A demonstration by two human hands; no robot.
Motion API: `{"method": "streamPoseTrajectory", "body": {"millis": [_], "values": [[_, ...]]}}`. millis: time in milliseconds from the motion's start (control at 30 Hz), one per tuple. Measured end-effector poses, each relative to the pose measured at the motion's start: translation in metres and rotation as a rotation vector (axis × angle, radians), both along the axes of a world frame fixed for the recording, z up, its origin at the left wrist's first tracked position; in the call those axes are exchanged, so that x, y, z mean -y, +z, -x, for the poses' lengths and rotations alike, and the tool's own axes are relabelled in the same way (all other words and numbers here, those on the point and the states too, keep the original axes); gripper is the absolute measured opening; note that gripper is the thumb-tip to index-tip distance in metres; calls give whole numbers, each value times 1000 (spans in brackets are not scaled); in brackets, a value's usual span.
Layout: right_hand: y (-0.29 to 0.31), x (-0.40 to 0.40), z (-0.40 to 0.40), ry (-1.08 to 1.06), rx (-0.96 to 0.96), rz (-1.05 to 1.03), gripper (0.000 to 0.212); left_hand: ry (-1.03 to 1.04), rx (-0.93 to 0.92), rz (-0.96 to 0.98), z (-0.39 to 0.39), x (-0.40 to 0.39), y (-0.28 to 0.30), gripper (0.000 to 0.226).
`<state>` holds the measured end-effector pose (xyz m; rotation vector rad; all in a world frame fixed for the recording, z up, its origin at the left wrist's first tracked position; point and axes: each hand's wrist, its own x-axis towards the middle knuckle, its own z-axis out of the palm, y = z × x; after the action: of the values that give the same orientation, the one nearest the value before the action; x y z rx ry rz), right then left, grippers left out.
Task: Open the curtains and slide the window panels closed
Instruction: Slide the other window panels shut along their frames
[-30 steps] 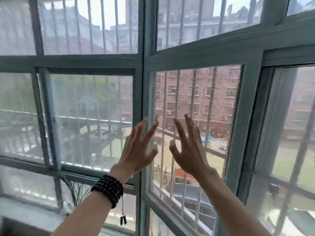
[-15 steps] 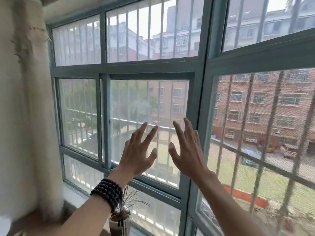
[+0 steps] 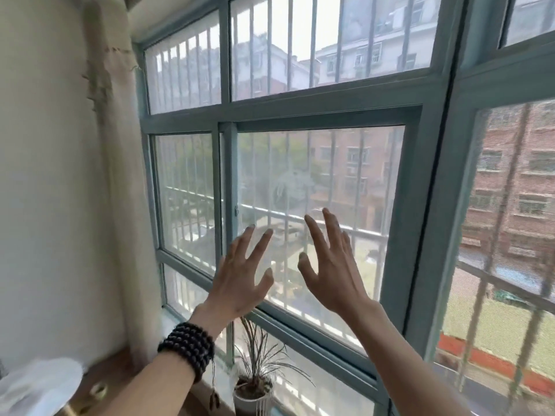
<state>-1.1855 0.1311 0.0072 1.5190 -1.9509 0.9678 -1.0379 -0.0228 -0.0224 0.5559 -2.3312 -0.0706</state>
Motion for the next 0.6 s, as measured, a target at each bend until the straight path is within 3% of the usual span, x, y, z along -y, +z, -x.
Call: {"method": "streamPoseTrajectory", "body": {"millis": [200, 600], "values": [[0, 84, 46, 100, -26, -22, 72, 116, -22, -49, 34, 72, 0, 85], [4, 228, 127, 326, -21, 5, 66, 198, -123, -52, 97, 174, 30, 80]]}}
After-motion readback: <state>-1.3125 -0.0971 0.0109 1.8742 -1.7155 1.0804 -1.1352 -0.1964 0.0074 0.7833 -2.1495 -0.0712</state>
